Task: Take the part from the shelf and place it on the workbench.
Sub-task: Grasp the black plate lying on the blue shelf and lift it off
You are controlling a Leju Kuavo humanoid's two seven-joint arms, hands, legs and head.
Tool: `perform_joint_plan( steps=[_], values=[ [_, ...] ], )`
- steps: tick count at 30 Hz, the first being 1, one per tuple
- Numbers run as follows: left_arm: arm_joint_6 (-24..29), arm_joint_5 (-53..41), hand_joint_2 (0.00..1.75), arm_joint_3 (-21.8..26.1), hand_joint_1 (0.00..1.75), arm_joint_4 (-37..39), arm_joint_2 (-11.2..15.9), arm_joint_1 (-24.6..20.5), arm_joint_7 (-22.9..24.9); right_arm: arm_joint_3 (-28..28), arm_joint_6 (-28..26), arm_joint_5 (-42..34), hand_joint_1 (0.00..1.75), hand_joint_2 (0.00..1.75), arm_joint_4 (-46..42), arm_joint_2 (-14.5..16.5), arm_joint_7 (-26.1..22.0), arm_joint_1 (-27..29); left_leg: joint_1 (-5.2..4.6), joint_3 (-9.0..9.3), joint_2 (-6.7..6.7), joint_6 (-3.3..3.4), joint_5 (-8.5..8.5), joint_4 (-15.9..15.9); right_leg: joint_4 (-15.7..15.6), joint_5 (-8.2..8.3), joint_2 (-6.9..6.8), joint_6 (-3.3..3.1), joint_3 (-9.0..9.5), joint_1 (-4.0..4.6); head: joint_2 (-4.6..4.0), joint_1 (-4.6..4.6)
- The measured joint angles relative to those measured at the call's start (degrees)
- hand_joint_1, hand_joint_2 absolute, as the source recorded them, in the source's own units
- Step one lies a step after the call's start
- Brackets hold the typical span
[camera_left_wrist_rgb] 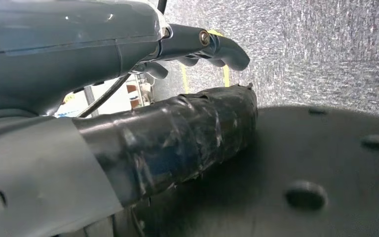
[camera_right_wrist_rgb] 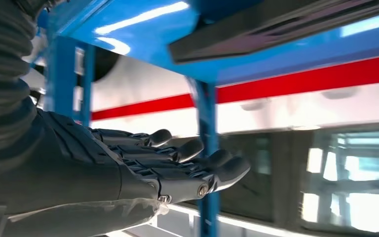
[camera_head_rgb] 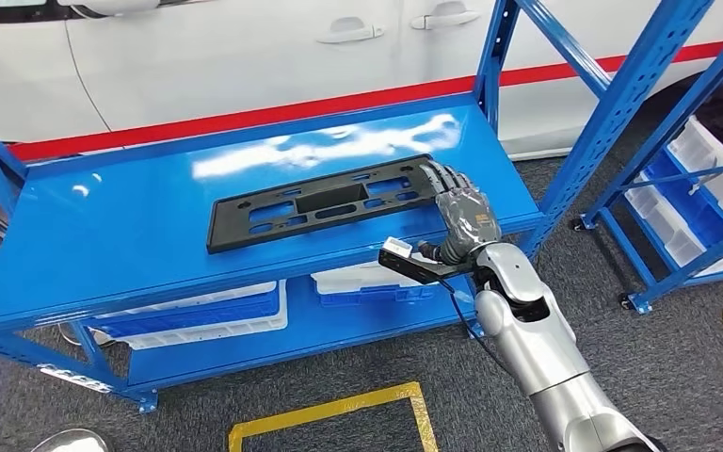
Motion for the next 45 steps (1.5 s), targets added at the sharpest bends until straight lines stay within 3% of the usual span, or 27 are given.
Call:
perform_joint_plan(
  steps=[2,4,5,6,7,9,10,12,13,16,17,19,20,21,22,24,26,29,31,33,35,36,37,39,41,45],
  values=[
    [0.02,0.00,0.00,0.03,0.00,-0.01,0.00,0.02,-0.01,0.01,-0.02,0.07,0.00,1.75,-0.01,0.00,0.23,-0.17,-0.04,-2.79,-1.20,0.08,-2.68,5.64,-0.13,-0.34,0.39,-0.74,0.54,0.13,0.00,-0.01],
    [0.03,0.00,0.00,0.06,0.00,-0.01,0.00,0.06,-0.01,0.01,-0.03,0.10,0.00,1.75,0.07,0.00,0.21,-0.26,-0.35,-8.08,-1.84,0.48,-5.52,14.36,-0.17,-0.72,0.80,-1.28,1.01,0.65,0.00,0.00],
    [0.03,0.00,0.00,0.07,0.00,-0.01,0.00,0.05,-0.01,0.02,-0.02,0.10,0.00,1.75,0.12,0.00,0.21,-0.26,-0.58,-10.32,-1.94,0.84,-5.67,17.24,-0.17,-0.95,1.03,-1.53,1.30,1.01,0.00,0.00],
    [0.03,0.00,0.00,0.08,0.00,-0.01,0.00,0.06,-0.01,0.02,-0.02,0.11,0.00,1.75,0.17,0.00,0.21,-0.25,-0.92,-11.57,-2.00,1.42,-4.46,17.89,-0.18,-1.21,1.29,-1.74,1.69,1.42,0.00,0.00],
    [0.03,0.01,0.00,0.09,0.00,-0.01,-0.01,0.08,-0.01,0.02,-0.02,0.11,0.00,1.75,0.20,0.01,0.21,-0.26,-1.34,-11.67,-2.08,2.23,-2.07,16.18,-0.19,-1.50,1.56,-1.91,2.21,1.85,0.00,0.00],
    [0.04,0.01,0.00,0.10,0.00,0.01,0.18,0.25,-0.01,0.03,-0.03,0.11,0.00,1.75,0.19,0.02,0.21,-0.33,-2.46,-9.71,-2.59,4.68,3.61,9.02,-0.30,-2.14,2.00,-2.20,3.24,2.52,0.00,0.09],
    [0.05,0.01,0.00,0.11,0.00,0.03,0.25,0.37,-0.01,0.06,-0.03,0.11,0.00,1.75,0.20,0.02,0.21,-0.40,-2.92,-8.68,-2.84,5.80,5.38,5.91,-0.38,-2.37,2.23,-2.23,3.55,2.60,0.00,0.16],
    [0.08,0.00,0.00,0.14,0.00,0.07,0.40,0.48,-0.02,0.10,-0.04,0.11,0.00,1.75,0.23,0.02,0.21,-0.51,-3.64,-7.47,-3.13,7.20,5.98,2.71,-0.65,-2.45,2.49,-1.92,3.54,2.23,0.00,0.31],
    [0.08,0.00,0.00,0.15,0.00,0.07,0.29,0.41,-0.02,0.11,-0.05,0.11,0.00,1.75,0.24,0.03,0.20,-0.52,-3.82,-7.09,-3.08,7.28,6.01,1.58,-0.98,-2.33,2.59,-1.64,3.57,2.02,0.00,0.30],
    [0.07,-0.01,0.00,0.17,0.00,0.04,0.02,0.26,-0.03,0.13,-0.10,0.08,0.00,1.75,0.24,0.02,0.16,-0.71,-3.01,-4.72,-2.69,6.56,6.61,-2.21,-0.04,-3.15,1.96,-0.74,3.19,2.12,0.00,0.33],
    [0.08,0.00,0.00,0.18,0.00,0.03,-0.07,0.29,-0.04,0.14,-0.09,0.07,0.00,1.75,0.25,0.01,0.17,-0.86,-2.67,-3.94,-2.53,6.22,6.74,-3.07,2.25,-4.20,1.60,-0.41,2.08,2.05,0.00,0.34],
    [0.11,0.02,0.00,0.20,0.00,0.04,-0.10,0.38,-0.07,0.17,-0.05,0.06,0.00,1.75,0.31,-0.03,0.26,-0.99,-2.49,-3.27,-2.38,5.83,6.39,-3.35,9.01,-6.52,1.12,0.39,-1.82,1.47,0.00,0.35],
    [0.09,0.04,0.00,0.20,0.00,0.04,-0.15,0.38,-0.08,0.18,-0.04,0.06,0.00,1.75,0.34,-0.06,0.30,-0.94,-2.34,-3.07,-2.36,5.53,6.04,-3.20,11.55,-6.85,1.01,0.82,-3.65,1.09,0.00,0.36],
    [0.08,0.06,0.00,0.20,0.00,0.03,-0.21,0.38,-0.09,0.18,-0.03,0.07,0.00,1.75,0.37,-0.08,0.33,-0.88,-2.13,-2.85,-2.36,5.17,5.62,-2.95,12.36,-6.17,0.89,1.26,-4.69,0.72,0.00,0.36],
    [0.08,0.08,0.00,0.20,0.00,0.03,-0.27,0.37,-0.10,0.18,-0.02,0.06,0.00,1.75,0.39,-0.09,0.34,-0.85,-1.87,-2.58,-2.37,4.79,5.11,-2.58,10.97,-4.34,0.73,1.68,-4.59,0.39,0.00,0.37],
    [0.08,0.11,0.00,0.20,0.00,0.03,-0.36,0.39,-0.11,0.19,-0.01,0.06,0.00,1.75,0.43,-0.09,0.33,-0.88,-1.35,-2.08,-2.35,3.83,3.80,-1.62,4.50,-0.11,0.26,2.36,-2.13,-0.02,0.00,0.38],
    [0.08,0.11,0.00,0.20,0.00,0.04,-0.39,0.38,-0.12,0.25,0.02,0.07,0.00,1.75,0.49,-0.09,0.30,-0.95,-1.31,-2.02,-2.30,2.79,2.63,-0.54,0.05,0.98,0.07,2.00,0.00,0.12,0.00,0.43],
    [0.08,0.11,0.00,0.20,0.00,0.04,-0.39,0.21,-0.15,0.32,0.23,0.07,0.00,1.75,0.60,-0.08,0.27,-0.93,-1.41,-2.14,-2.16,1.88,2.06,-0.25,-0.32,-0.01,0.35,0.22,0.30,0.43,0.00,0.45],
    [0.10,0.11,0.00,0.20,0.00,0.03,-0.39,0.11,-0.17,0.34,0.46,0.09,0.00,1.75,0.60,-0.06,0.27,-0.98,-1.30,-2.57,-2.14,1.45,0.81,1.46,-0.66,-0.28,0.41,-0.56,0.89,0.27,0.00,0.43],
    [0.11,0.07,0.00,0.20,0.00,0.03,-0.39,0.14,-0.22,0.46,0.83,0.17,0.00,1.75,0.60,-0.05,0.28,-1.08,-1.23,-5.56,-2.19,1.09,-1.88,7.51,-0.90,-0.57,0.42,-1.12,1.55,0.23,0.00,0.38],
    [0.11,0.02,0.00,0.20,0.00,0.03,-0.39,0.14,-0.40,0.68,1.13,0.26,0.00,1.75,0.68,-0.03,0.24,-1.08,-1.22,-10.16,-2.20,0.97,-3.90,14.71,-0.91,-0.90,0.51,-1.46,1.86,0.41,0.00,0.35],
    [0.09,0.01,0.00,0.20,0.00,0.03,-0.39,0.14,-0.55,0.81,1.29,0.28,0.00,1.31,0.75,0.00,0.17,-1.06,-1.23,-11.63,-2.21,1.06,-3.43,16.18,-0.89,-1.10,0.60,-1.54,2.05,0.53,0.00,0.34],
    [0.04,0.01,0.00,0.20,0.00,0.03,-0.39,0.14,-0.73,0.95,1.58,0.28,0.00,0.87,0.80,0.03,0.02,-1.06,-1.25,-12.04,-2.23,1.26,-1.84,15.53,-0.89,-1.31,0.72,-1.56,2.32,0.64,0.00,0.35],
    [-0.08,-0.01,0.00,0.20,0.00,0.03,-0.39,0.21,-1.02,1.31,2.64,0.26,0.00,0.00,0.84,0.08,-0.66,-1.17,-1.40,-10.09,-2.38,2.04,3.33,8.95,-0.95,-1.82,0.99,-1.49,3.09,0.77,0.00,0.35],
    [-0.15,-0.11,0.00,0.20,0.00,0.04,-0.32,0.39,-1.17,2.08,4.15,0.24,0.00,0.00,0.90,0.06,-1.61,-1.61,-1.73,-7.71,-2.61,2.74,6.24,3.06,-1.00,-2.15,1.21,-1.24,3.52,0.94,0.00,0.35],
    [-0.16,-0.23,0.00,0.20,0.00,0.05,-0.31,0.19,-1.34,3.96,5.96,0.00,0.00,0.00,1.09,-0.37,-2.76,-2.20,-1.79,-6.62,-2.87,1.66,5.91,0.43,-1.00,-2.25,1.16,-1.10,3.34,1.13,0.00,0.38]
  ],
)
